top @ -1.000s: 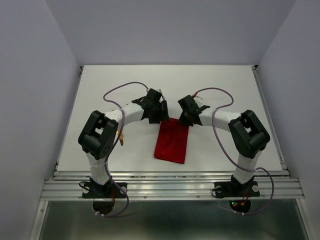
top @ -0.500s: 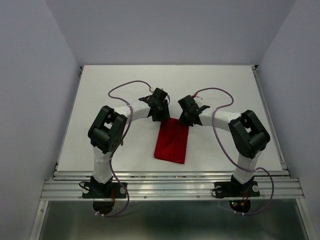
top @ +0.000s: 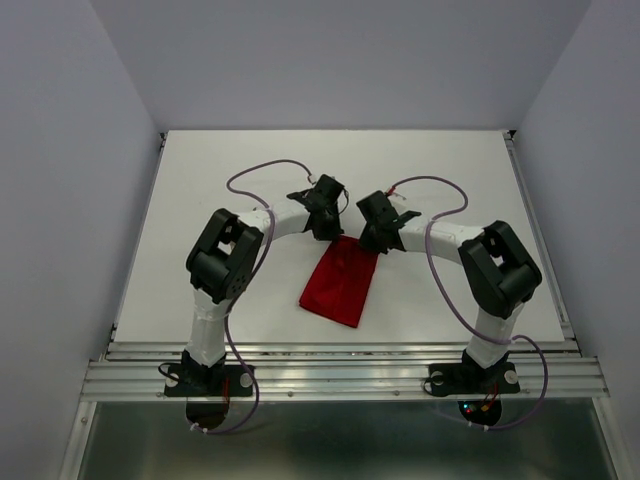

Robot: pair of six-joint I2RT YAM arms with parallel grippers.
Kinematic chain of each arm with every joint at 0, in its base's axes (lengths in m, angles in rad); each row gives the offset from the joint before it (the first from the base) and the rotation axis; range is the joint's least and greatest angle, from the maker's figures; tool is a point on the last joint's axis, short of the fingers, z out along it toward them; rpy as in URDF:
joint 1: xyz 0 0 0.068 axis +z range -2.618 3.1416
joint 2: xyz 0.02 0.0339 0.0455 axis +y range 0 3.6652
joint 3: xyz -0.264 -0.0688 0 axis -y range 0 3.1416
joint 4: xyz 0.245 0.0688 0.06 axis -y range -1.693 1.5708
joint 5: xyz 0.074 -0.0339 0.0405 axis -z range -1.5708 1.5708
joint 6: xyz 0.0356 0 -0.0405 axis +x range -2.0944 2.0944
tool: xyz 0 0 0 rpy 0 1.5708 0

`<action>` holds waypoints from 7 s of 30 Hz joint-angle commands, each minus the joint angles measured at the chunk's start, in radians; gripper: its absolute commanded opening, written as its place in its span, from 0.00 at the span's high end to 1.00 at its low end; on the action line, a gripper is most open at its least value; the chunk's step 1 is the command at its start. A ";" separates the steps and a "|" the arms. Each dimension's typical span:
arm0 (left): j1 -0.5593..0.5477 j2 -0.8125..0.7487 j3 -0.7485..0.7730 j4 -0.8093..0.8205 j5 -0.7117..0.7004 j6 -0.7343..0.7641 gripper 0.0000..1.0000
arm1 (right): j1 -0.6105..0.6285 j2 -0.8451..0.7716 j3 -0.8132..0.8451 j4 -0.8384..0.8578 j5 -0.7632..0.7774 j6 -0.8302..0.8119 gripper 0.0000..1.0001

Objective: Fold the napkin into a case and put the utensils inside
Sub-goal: Fold the 2/3-rectangle-folded napkin at the center of the board.

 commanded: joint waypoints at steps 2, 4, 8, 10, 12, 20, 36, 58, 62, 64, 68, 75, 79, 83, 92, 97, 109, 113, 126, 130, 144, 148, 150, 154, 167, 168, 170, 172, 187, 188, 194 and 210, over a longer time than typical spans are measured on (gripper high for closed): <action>-0.009 0.023 0.047 -0.035 0.018 0.101 1.00 | 0.004 -0.066 -0.035 -0.072 0.000 0.007 0.99; -0.009 0.022 0.056 -0.024 0.052 0.140 1.00 | 0.004 -0.088 -0.048 -0.072 -0.007 0.017 0.99; -0.009 0.026 0.077 0.002 0.132 0.268 1.00 | 0.004 -0.149 -0.100 -0.065 -0.058 0.051 0.99; -0.007 0.029 0.084 0.019 0.193 0.306 1.00 | 0.004 -0.174 -0.119 -0.065 -0.070 0.059 0.99; -0.009 0.029 0.085 0.027 0.253 0.357 1.00 | 0.004 -0.217 -0.137 -0.066 -0.066 0.056 0.99; -0.007 0.055 0.122 0.019 0.363 0.450 1.00 | -0.027 -0.315 -0.099 -0.137 -0.021 -0.052 0.96; -0.009 0.091 0.171 -0.005 0.396 0.475 1.00 | -0.062 -0.283 -0.101 -0.151 -0.248 -0.312 0.99; -0.018 0.085 0.183 -0.018 0.406 0.480 1.00 | -0.062 -0.076 -0.028 -0.101 -0.096 -0.191 0.99; -0.016 0.069 0.186 -0.024 0.403 0.478 1.00 | -0.062 -0.050 -0.033 -0.106 -0.076 -0.151 0.99; -0.018 0.066 0.186 -0.025 0.403 0.477 1.00 | -0.062 -0.045 -0.036 -0.105 -0.076 -0.148 0.99; -0.018 0.059 0.185 -0.024 0.405 0.464 1.00 | -0.062 -0.042 -0.042 -0.103 -0.075 -0.147 0.99; -0.016 0.026 0.182 -0.027 0.416 0.421 1.00 | -0.062 -0.037 -0.059 -0.100 -0.076 -0.132 0.99; -0.016 0.006 0.182 -0.027 0.428 0.389 1.00 | -0.062 -0.037 -0.065 -0.100 -0.078 -0.116 0.99; -0.016 -0.012 0.159 -0.004 0.451 0.337 1.00 | -0.062 -0.039 -0.071 -0.100 -0.082 -0.104 0.99; -0.016 -0.030 0.139 0.012 0.483 0.300 1.00 | -0.062 -0.053 -0.081 -0.100 -0.087 -0.095 0.99; -0.016 -0.027 0.128 0.004 0.494 0.300 1.00 | -0.062 -0.063 -0.088 -0.098 -0.087 -0.087 0.99; -0.065 -0.023 0.105 -0.005 0.426 0.253 1.00 | -0.062 -0.066 -0.096 -0.089 -0.105 -0.062 0.99; -0.073 -0.017 0.099 0.001 0.399 0.225 1.00 | -0.062 -0.069 -0.101 -0.085 -0.111 -0.053 0.99; -0.052 -0.076 0.087 -0.067 0.233 0.222 0.39 | -0.062 -0.091 -0.111 -0.085 -0.108 -0.053 0.99; -0.039 -0.096 0.065 -0.084 0.193 0.234 0.34 | -0.062 -0.093 -0.108 -0.085 -0.110 -0.055 0.99; -0.038 -0.121 -0.108 -0.036 0.179 0.202 0.42 | -0.062 -0.086 -0.097 -0.086 -0.110 -0.062 0.99; -0.038 -0.116 -0.128 -0.030 0.170 0.194 0.50 | -0.062 -0.080 -0.090 -0.086 -0.115 -0.061 0.99; -0.039 -0.113 -0.137 -0.036 0.163 0.191 0.52 | -0.062 -0.082 -0.088 -0.085 -0.113 -0.061 0.99; -0.039 -0.132 -0.157 -0.044 0.132 0.191 0.47 | -0.062 -0.085 -0.088 -0.086 -0.112 -0.062 0.99; -0.058 -0.302 -0.203 0.035 0.017 0.210 0.45 | -0.062 -0.083 -0.082 -0.086 -0.118 -0.066 0.99; -0.056 -0.288 -0.200 0.029 0.023 0.207 0.45 | -0.062 -0.082 -0.082 -0.085 -0.118 -0.067 0.99; -0.056 -0.264 -0.199 0.019 0.038 0.199 0.45 | -0.062 -0.080 -0.081 -0.086 -0.119 -0.067 0.99; -0.058 -0.236 -0.206 0.015 0.037 0.179 0.44 | -0.062 -0.080 -0.081 -0.088 -0.119 -0.067 0.99; -0.102 -0.127 -0.199 -0.028 0.038 0.139 0.54 | -0.062 -0.080 -0.078 -0.086 -0.118 -0.067 0.99; -0.107 -0.119 -0.194 -0.034 0.032 0.136 0.55 | -0.062 -0.080 -0.078 -0.086 -0.119 -0.067 0.99; -0.114 -0.078 -0.159 -0.067 0.005 0.125 0.89 | -0.062 -0.092 -0.087 -0.086 -0.116 -0.067 0.99; -0.099 -0.083 0.065 -0.194 -0.091 0.351 1.00 | -0.062 -0.106 -0.099 -0.080 -0.121 0.157 0.98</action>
